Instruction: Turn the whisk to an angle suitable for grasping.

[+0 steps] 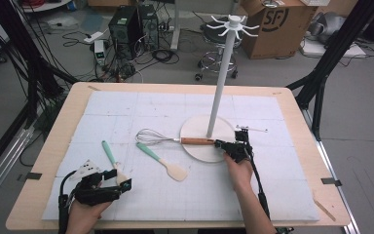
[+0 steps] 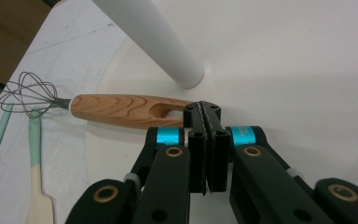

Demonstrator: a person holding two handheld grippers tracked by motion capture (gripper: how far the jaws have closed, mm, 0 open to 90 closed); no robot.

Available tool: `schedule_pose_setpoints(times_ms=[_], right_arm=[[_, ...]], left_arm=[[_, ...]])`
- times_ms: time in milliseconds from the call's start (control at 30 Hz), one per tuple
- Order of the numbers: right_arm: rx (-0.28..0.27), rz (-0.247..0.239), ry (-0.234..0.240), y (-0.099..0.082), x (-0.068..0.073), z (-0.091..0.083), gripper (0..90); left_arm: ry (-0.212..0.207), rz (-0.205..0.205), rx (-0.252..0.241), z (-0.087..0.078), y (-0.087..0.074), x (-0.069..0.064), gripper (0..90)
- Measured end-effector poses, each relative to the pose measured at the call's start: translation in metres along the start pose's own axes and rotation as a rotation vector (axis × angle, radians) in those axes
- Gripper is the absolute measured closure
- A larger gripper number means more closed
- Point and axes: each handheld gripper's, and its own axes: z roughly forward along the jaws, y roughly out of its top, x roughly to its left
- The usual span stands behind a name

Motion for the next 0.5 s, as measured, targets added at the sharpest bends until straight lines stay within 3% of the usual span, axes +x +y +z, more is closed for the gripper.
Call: schedule_pose_setpoints(times_ms=[233, 333, 500], right_arm=[[-0.018, -0.005, -0.009, 0.004, 0.005, 0.000, 89.3], [-0.043, -0.001, -0.041, 0.008, 0.000, -0.007, 89.4], [-0.033, 0.008, -0.050, 0.009, -0.005, -0.006, 89.3]], left_arm=[[0.005, 0.000, -0.002, -0.003, -0.001, 0.001, 23.6], [0.007, -0.005, -0.008, -0.005, -0.002, 0.001, 23.6], [0.010, -0.001, -0.005, -0.005, -0.003, 0.001, 23.6]])
